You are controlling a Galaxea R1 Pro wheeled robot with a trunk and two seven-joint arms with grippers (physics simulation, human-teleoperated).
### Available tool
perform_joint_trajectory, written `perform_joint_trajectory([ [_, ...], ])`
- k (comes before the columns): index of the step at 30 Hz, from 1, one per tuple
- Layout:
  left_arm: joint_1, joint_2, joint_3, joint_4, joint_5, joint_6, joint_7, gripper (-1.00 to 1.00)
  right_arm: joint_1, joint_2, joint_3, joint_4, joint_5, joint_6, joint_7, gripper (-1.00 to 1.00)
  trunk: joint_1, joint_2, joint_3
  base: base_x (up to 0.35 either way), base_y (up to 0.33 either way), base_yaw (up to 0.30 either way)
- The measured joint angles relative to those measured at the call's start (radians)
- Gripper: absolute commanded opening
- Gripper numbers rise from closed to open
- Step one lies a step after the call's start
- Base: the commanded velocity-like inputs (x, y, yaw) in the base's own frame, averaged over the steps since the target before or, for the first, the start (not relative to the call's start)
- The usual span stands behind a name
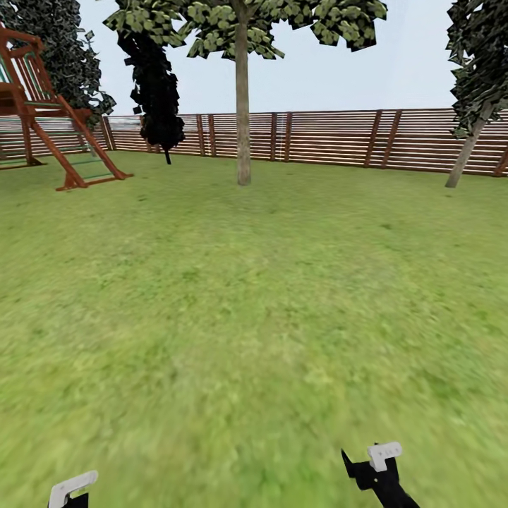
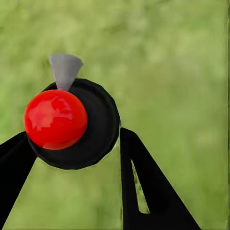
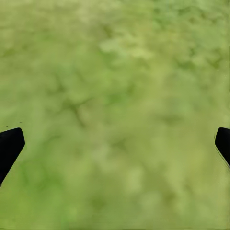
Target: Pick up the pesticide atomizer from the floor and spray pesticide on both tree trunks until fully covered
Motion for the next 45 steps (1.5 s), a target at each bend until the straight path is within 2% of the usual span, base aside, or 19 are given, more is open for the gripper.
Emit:
perform_joint_trajectory([
  [45,0.000,0.000,0.000,0.000,-0.001,0.000,0.000,-1.00,0.000,0.001,0.000,0.002,0.000,0.000,0.000,1.00,0.000,0.000,0.000,0.341,0.000,0.000],
])
